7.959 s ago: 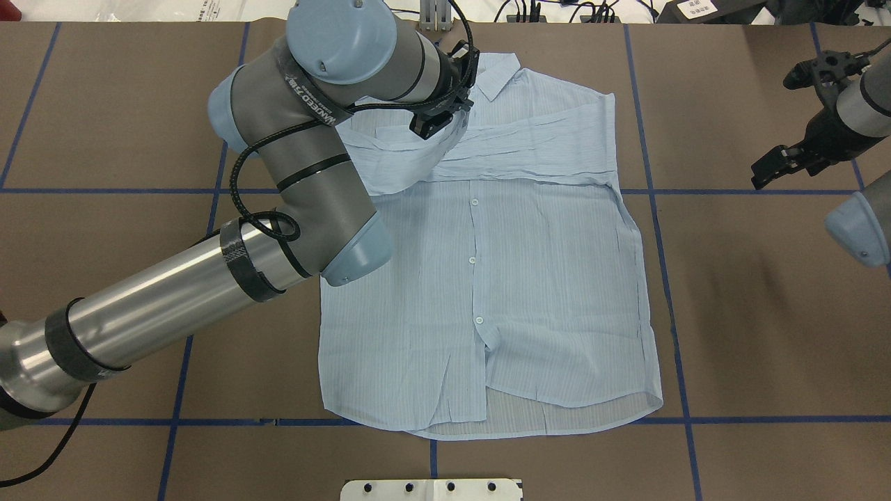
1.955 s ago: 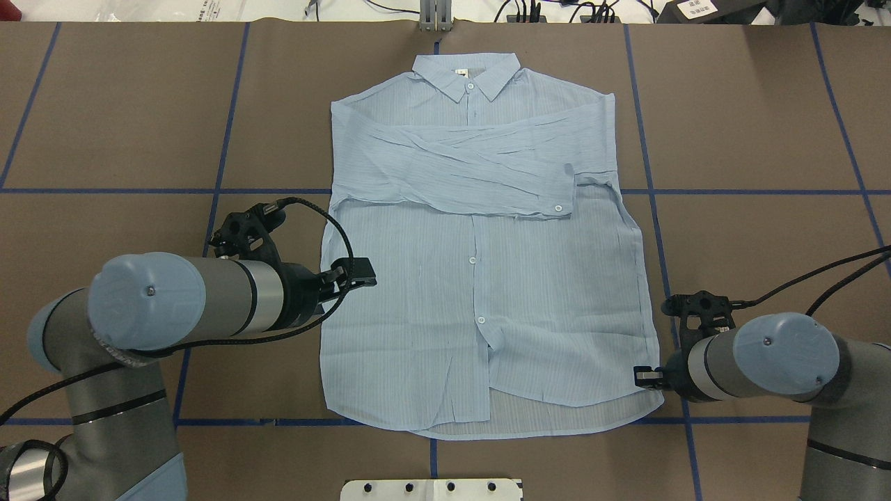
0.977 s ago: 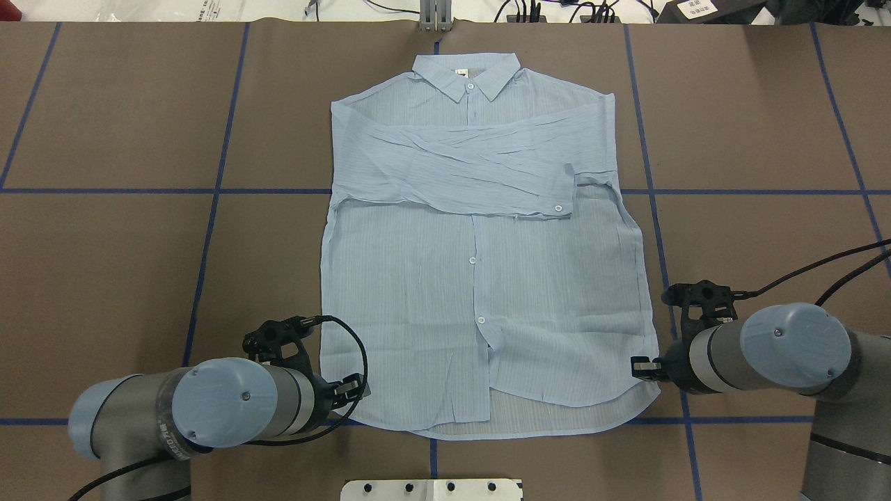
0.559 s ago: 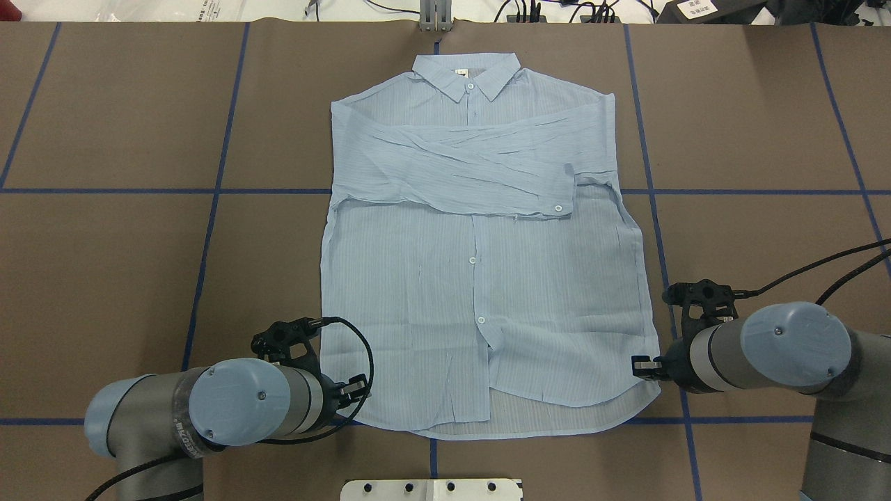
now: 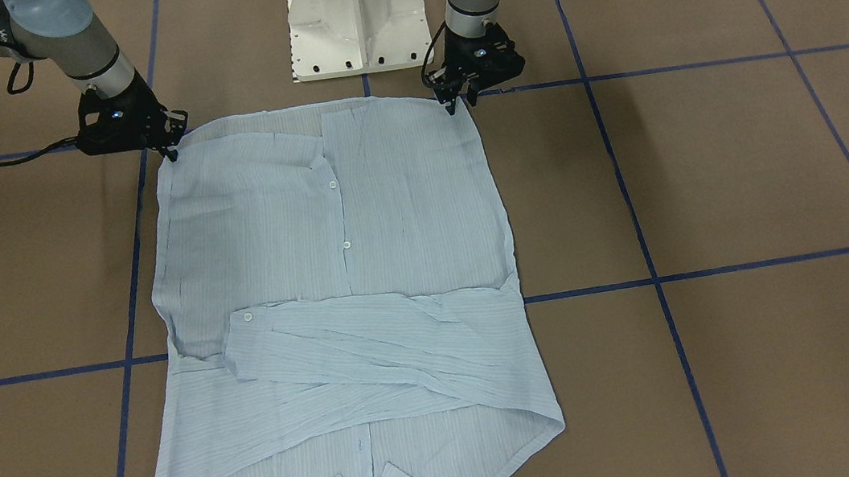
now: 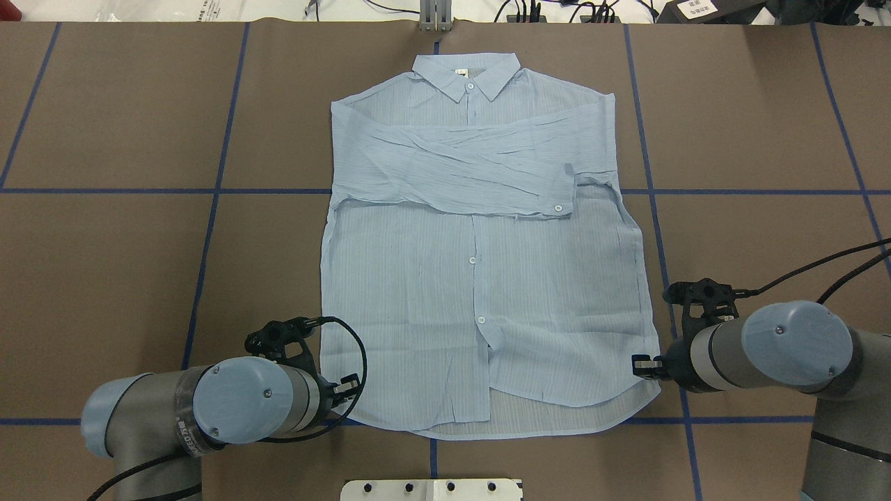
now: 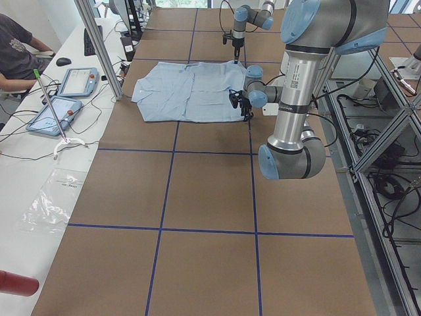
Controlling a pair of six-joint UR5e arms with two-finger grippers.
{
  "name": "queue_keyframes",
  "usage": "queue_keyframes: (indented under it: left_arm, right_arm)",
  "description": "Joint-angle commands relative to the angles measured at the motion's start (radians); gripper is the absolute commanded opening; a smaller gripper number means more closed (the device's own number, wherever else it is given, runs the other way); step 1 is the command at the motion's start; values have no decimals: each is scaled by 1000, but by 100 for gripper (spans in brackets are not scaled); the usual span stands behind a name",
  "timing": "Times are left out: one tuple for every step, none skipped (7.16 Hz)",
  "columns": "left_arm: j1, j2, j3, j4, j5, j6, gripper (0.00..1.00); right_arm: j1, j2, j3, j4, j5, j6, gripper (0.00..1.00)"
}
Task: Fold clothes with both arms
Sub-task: 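Grasp both hem corners with the left and right grippers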
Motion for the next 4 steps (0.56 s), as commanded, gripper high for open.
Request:
queue_keyframes:
  left_arm:
    - [2,-5,4,4,-1,0,37]
    - [2,-5,5,2,0,0,32]
    - [4,-6,7,2,0,2,25]
    - [4,-11,2,0,2,0,11]
  right_arm:
    - [1,-2,0,0,0,1,0]
    - [3,-2,0,0,0,1,0]
    - [7,-2,-1,0,2,-1,0]
    - [13,-2,-1,0,8,-1,0]
